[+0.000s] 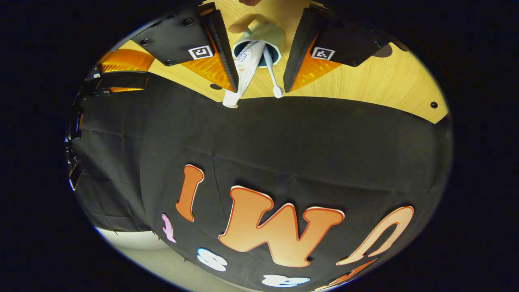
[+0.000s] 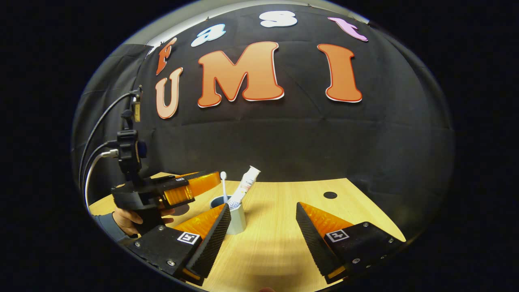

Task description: Put the toothbrush and toothpaste on the desktop into the cup, then pick up the cup and place it on the coaster on the desktop.

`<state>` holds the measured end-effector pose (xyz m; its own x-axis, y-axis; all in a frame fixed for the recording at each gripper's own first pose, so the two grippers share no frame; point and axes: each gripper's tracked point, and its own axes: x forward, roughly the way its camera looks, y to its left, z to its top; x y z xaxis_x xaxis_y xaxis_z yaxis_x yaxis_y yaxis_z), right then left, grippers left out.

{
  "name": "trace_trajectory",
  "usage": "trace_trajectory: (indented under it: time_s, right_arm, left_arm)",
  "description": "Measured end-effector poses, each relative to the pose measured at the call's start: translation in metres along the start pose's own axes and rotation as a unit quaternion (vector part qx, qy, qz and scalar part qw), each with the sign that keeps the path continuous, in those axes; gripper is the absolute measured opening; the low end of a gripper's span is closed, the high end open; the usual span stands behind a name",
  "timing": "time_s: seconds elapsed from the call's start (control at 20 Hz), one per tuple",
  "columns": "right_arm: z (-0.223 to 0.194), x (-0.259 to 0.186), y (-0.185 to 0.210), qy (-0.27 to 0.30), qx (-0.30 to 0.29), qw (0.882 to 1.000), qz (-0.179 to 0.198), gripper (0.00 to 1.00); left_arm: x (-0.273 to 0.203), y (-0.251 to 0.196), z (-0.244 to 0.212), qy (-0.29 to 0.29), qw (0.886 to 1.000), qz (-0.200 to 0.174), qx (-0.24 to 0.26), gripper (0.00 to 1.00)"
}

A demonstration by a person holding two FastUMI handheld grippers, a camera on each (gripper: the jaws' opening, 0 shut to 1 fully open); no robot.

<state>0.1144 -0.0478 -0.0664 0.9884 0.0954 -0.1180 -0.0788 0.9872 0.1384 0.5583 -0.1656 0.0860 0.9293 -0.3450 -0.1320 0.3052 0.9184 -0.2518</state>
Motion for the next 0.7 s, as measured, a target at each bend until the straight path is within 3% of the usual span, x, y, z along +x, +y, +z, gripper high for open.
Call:
trace_trajectory:
  time_s: [0.05, 0.1, 0.25, 0.4, 0.7]
  right_arm:
    - [-0.002, 0.002, 0.007, 0.007, 0.000, 1.000, 0.004, 0.97]
    - [-0.004, 0.006, 0.012, 0.014, 0.001, 1.000, 0.008, 0.97]
    - [-0.007, 0.015, 0.035, 0.042, 0.000, 0.999, 0.019, 0.97]
    - [-0.013, 0.027, 0.055, 0.081, -0.007, 0.996, 0.025, 0.97]
    - [-0.034, 0.052, 0.072, 0.181, -0.005, 0.983, 0.007, 0.97]
  left_arm:
    - [-0.012, 0.003, 0.003, 0.000, 1.000, 0.002, 0.004, 0.67]
    - [-0.023, 0.009, 0.006, -0.002, 1.000, 0.009, 0.010, 0.76]
    - [-0.060, 0.026, 0.015, 0.004, 0.999, 0.026, 0.024, 0.79]
    - [-0.100, 0.044, 0.018, 0.020, 0.997, 0.053, 0.045, 0.94]
    - [-0.182, 0.087, 0.021, 0.038, 0.991, 0.112, 0.068, 0.98]
